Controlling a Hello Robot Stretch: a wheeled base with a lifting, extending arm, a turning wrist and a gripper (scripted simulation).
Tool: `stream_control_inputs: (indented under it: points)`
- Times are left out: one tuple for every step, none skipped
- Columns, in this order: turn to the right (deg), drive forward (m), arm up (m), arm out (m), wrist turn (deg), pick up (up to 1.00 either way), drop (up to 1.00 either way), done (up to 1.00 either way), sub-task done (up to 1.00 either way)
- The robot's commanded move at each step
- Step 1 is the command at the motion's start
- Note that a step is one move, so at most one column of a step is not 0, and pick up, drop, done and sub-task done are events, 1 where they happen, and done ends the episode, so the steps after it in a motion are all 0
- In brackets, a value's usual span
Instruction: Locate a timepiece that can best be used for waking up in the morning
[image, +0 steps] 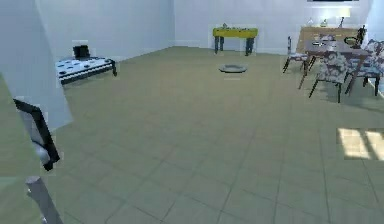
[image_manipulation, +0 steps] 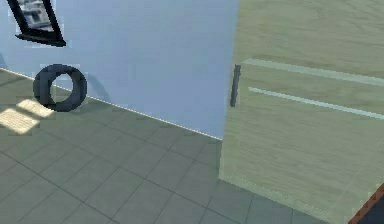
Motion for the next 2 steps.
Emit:
stream_control_inputs:
  points:
    - [0.0,0.05,0.0,0.0,0.0,0.0,0.0,0.0,0.0]
    - [24.0,0.0,0.0,0.0,0.0,0.0,0.0,0.0,0.0]
